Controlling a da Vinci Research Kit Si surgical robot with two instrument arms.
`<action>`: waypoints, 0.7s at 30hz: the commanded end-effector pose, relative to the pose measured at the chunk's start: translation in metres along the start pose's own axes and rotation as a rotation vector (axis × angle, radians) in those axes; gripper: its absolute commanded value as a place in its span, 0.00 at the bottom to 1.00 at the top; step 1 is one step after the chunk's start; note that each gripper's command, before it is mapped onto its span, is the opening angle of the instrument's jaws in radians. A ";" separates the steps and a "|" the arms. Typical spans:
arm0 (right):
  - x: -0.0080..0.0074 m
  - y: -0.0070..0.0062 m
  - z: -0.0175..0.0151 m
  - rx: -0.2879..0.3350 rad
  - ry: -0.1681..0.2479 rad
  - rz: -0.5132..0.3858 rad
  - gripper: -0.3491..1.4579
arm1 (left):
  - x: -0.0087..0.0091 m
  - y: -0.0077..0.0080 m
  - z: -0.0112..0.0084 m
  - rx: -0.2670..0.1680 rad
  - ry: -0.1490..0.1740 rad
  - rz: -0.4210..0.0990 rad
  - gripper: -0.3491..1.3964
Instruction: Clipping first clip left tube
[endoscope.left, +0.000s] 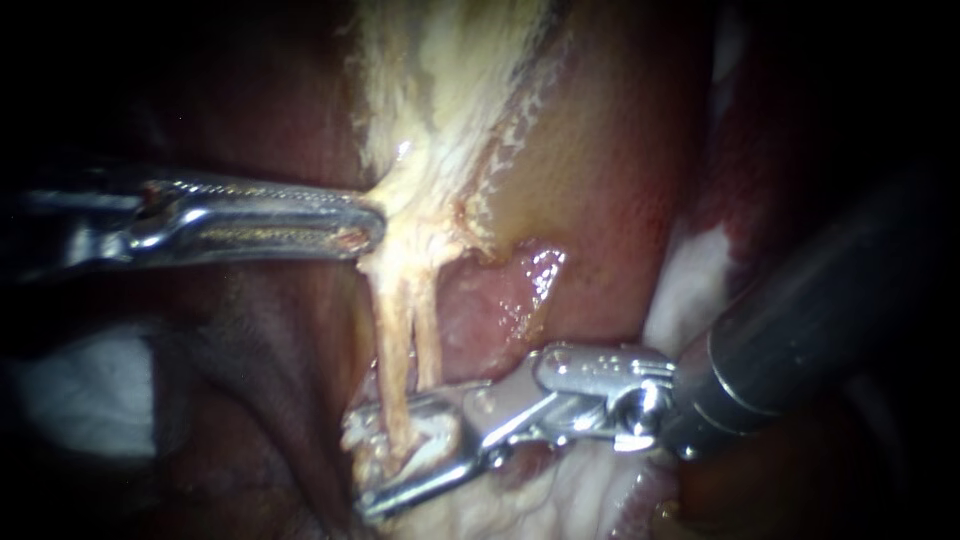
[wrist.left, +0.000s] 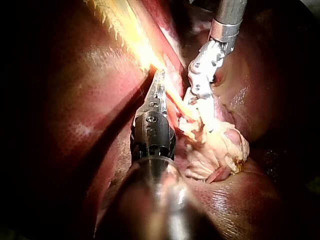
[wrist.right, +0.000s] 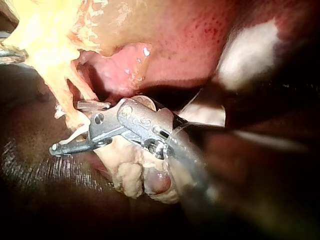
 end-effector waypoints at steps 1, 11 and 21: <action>0.0000 0.0000 0.0000 0.000 0.000 0.000 0.46 | 0.0000 0.0000 0.0000 0.000 0.000 0.000 0.00; -0.0001 0.0005 0.0003 0.003 -0.001 -0.002 0.40 | -0.0001 -0.0001 0.0001 -0.001 0.000 0.000 0.00; -0.0008 0.0019 -0.0004 -0.038 0.010 -0.014 0.00 | 0.0000 -0.0001 0.0001 -0.001 0.000 0.000 0.00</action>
